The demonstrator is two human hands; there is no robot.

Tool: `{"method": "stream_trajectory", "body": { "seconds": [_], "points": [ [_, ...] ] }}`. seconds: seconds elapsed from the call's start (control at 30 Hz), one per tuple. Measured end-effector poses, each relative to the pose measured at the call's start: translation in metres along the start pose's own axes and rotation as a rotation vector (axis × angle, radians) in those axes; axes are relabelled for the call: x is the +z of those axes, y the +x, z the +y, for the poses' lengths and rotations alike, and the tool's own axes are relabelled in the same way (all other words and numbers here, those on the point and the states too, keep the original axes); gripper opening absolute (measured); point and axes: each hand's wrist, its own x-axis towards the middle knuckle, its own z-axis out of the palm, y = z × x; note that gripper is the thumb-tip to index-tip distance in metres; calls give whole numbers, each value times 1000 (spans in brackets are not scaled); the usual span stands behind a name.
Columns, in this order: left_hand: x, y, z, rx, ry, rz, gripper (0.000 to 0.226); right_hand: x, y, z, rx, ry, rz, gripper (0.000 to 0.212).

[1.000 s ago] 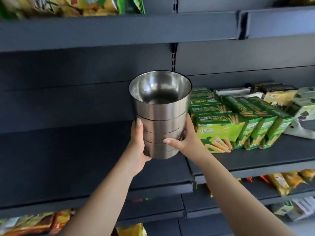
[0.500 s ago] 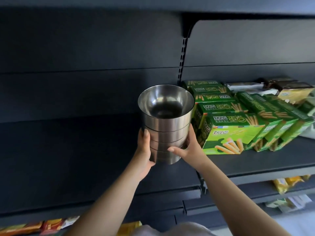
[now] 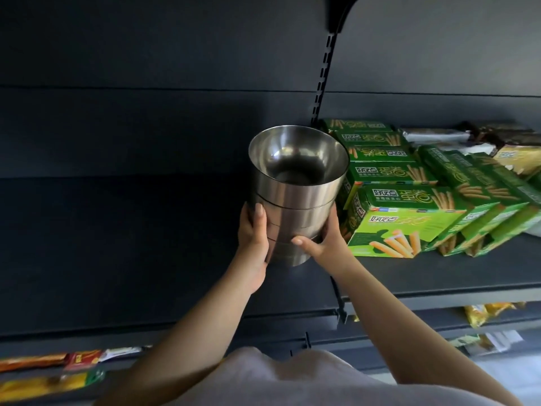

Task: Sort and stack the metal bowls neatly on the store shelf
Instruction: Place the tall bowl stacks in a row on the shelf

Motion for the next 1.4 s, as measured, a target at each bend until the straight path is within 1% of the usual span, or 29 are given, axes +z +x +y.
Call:
{"method": "stream_trajectory", "body": {
  "seconds": [0.07, 0.13, 0.17, 0.23, 0.27, 0.33, 0.37, 0.4, 0.43, 0.47, 0.53, 0.63, 0.67, 0.73, 0.77, 0.83, 0.87, 0.97, 1.0, 1.07, 1.13, 1.27, 1.4],
  "points": [
    [3, -2, -1, -1, -4, 64, 107, 7, -4, 0, 6, 42, 34, 129],
    [4, -3, -4, -65, -23, 101, 100, 15, -9, 6, 17, 72, 97, 128],
    [5, -4, -5, -91, -49, 92, 100, 19, -12, 9, 24, 83, 128, 129],
    [4, -7, -6, -103, -117, 54, 109, 27, -19, 9, 52, 142, 158, 125],
    [4, -7, -7, -105, -159, 33, 114, 29, -21, 9, 68, 205, 169, 118],
    [5, -1, -6, -139, -242, -7, 123, 33, -21, 6, 86, 338, 180, 96],
    [5, 4, -8, -151, -269, -20, 126, 34, -20, 3, 106, 382, 184, 88],
    [6, 7, -9, -156, -290, -27, 127, 33, -18, 1, 129, 415, 188, 84],
    [8, 9, -9, -154, -301, -27, 125, 31, -14, 0, 151, 432, 190, 87],
    [9, 11, -9, -149, -305, -19, 122, 29, -10, -1, 171, 443, 185, 93],
    [14, 16, -5, -130, -300, 31, 106, 29, -2, -2, 187, 447, 184, 99],
    [22, 31, 6, -146, -312, 75, 81, 29, 16, 1, 147, 421, 220, 92],
    [24, 38, 10, -161, -311, 93, 77, 29, 26, 3, 145, 401, 218, 97],
    [30, 51, 16, -169, -290, 125, 77, 27, 46, 0, 170, 351, 208, 117],
    [33, 58, 19, -164, -277, 130, 80, 26, 56, -2, 178, 326, 216, 123],
    [38, 71, 24, -157, -246, 134, 86, 22, 73, -3, 189, 292, 227, 128],
    [39, 78, 26, -152, -236, 130, 89, 20, 80, -3, 186, 267, 228, 126],
    [44, 92, 33, -144, -224, 118, 88, 15, 99, -1, 151, 138, 259, 101],
    [44, 97, 34, -146, -217, 114, 87, 13, 104, -1, 145, 92, 268, 96],
    [45, 106, 38, -158, -203, 107, 87, 10, 113, -4, 143, 6, 276, 92],
    [46, 112, 41, -161, -197, 101, 87, 8, 119, -7, 122, -30, 279, 89],
    [48, 119, 43, -157, -186, 100, 86, 5, 125, -10, 101, -14, 267, 85],
    [48, 121, 43, -150, -209, 86, 87, 4, 126, -7, 103, 82, 264, 76]
  ]
}}
